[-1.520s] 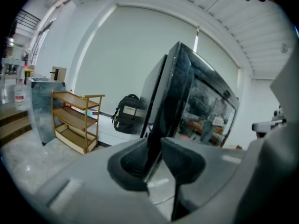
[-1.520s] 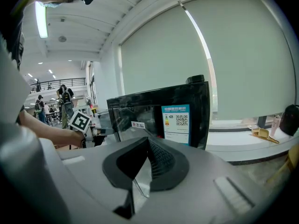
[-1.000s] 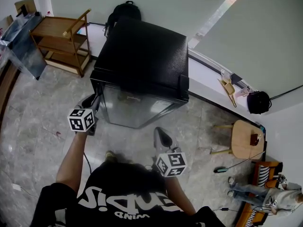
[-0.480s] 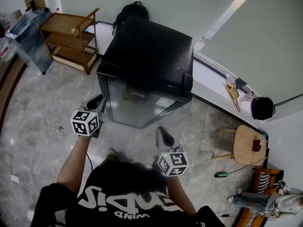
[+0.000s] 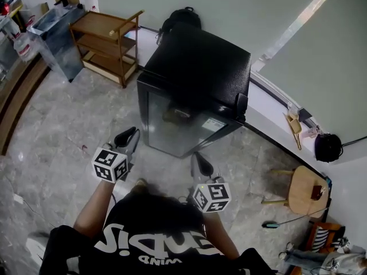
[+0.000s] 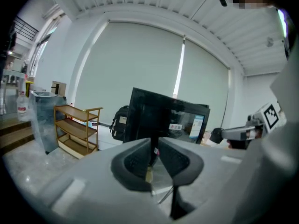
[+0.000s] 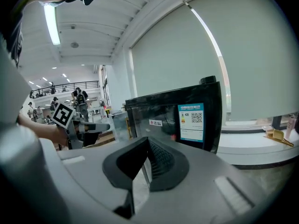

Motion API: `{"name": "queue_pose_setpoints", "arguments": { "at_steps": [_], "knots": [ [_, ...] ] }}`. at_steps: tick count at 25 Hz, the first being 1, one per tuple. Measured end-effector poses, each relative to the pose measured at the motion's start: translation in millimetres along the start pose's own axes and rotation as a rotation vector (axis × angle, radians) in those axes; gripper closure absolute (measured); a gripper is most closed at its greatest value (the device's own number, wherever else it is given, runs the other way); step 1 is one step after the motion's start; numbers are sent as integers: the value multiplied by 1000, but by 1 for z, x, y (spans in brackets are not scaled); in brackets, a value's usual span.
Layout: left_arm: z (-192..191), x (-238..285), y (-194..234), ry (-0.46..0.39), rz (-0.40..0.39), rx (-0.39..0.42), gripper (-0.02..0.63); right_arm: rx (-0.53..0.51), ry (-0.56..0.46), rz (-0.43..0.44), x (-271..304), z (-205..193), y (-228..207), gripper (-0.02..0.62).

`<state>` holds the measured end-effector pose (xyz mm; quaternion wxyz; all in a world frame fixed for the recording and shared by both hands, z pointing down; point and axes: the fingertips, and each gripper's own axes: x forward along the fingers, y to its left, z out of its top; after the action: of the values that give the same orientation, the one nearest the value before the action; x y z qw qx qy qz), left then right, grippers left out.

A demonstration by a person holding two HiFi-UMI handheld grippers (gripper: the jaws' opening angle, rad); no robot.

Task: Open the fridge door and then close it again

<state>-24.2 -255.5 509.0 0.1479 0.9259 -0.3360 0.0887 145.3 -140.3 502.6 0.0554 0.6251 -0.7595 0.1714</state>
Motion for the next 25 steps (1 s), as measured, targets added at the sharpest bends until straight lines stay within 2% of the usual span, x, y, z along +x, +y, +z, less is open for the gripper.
{"name": "queue_pose_setpoints", "arguments": {
  "at_steps": [15,25],
  "knots": [
    [0,-90,-32,-71,104,-11,571,-26,-2,134,2,1,42,598],
    [-6,-111,-36,-71,137,12,604,-41,-6,169,-3,1,59,598]
  ]
}}
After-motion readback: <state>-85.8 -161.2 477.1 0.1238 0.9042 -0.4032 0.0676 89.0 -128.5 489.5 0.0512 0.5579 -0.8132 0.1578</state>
